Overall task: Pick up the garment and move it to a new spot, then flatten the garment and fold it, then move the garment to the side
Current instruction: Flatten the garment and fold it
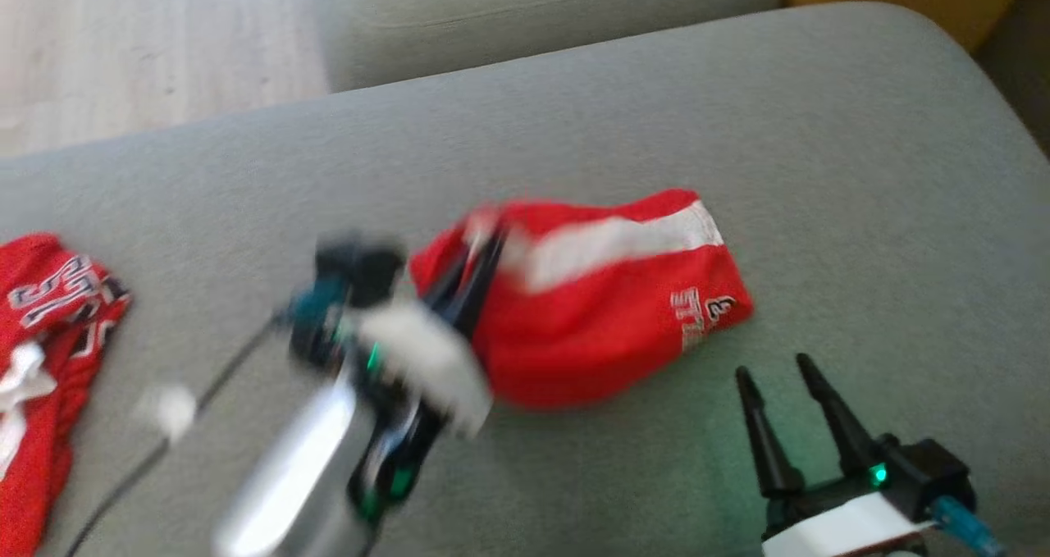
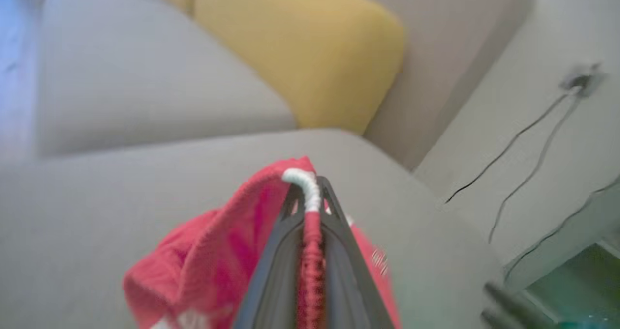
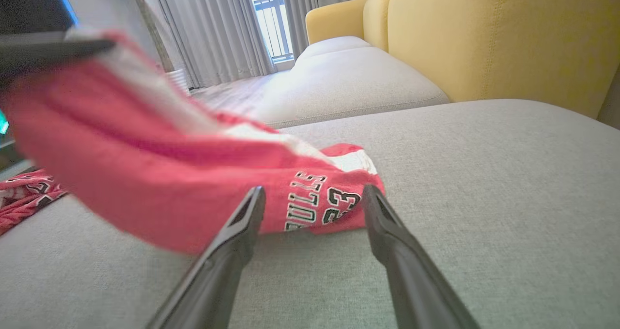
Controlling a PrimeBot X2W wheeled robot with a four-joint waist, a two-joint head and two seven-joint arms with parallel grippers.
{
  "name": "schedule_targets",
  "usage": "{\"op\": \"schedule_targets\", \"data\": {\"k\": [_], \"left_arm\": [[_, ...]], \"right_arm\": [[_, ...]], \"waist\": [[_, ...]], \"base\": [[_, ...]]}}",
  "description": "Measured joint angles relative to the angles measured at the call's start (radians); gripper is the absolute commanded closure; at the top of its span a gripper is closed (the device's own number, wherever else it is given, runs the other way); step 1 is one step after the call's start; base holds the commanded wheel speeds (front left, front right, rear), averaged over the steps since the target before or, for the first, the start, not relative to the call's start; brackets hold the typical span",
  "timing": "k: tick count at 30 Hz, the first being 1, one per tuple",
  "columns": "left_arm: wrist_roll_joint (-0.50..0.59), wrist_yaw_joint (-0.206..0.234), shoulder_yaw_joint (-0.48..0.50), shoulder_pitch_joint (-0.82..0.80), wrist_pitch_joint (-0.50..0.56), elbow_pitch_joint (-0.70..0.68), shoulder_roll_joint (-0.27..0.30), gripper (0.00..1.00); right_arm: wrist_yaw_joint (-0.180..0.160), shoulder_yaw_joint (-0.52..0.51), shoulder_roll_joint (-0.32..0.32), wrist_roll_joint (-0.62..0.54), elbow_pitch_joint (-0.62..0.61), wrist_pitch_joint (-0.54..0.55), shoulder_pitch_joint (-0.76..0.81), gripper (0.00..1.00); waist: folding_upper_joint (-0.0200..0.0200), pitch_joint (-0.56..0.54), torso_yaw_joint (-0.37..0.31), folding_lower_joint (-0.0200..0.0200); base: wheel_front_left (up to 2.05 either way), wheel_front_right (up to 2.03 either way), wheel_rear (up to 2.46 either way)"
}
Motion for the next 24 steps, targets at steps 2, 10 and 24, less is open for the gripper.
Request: {"op": "schedule_targets", "data": {"k": [2,10,24], "left_arm": [[-0.005,0.024,0.004,0.114,-0.006,-0.019,0.043,1.00],[0.006,0.054,0.030,0.258,-0.087,-0.082,0.103,1.00],[0.032,0.047,0.029,0.240,-0.184,-0.036,0.078,1.00]], "right_arm": [[0.000,-0.026,0.000,0.002,-0.006,0.000,0.004,0.00],[0.000,-0.049,-0.068,0.091,0.008,0.000,-0.089,0.00],[0.000,0.193,-0.261,0.345,0.379,0.031,-0.425,0.00]], "waist": [[0.0000,0.003,0.029,0.0000],[0.0000,0.045,0.149,0.0000],[0.0000,0.165,0.249,0.0003]], "base": [[0.00,0.00,0.00],[0.00,0.00,0.00],[0.00,0.00,0.00]]}}
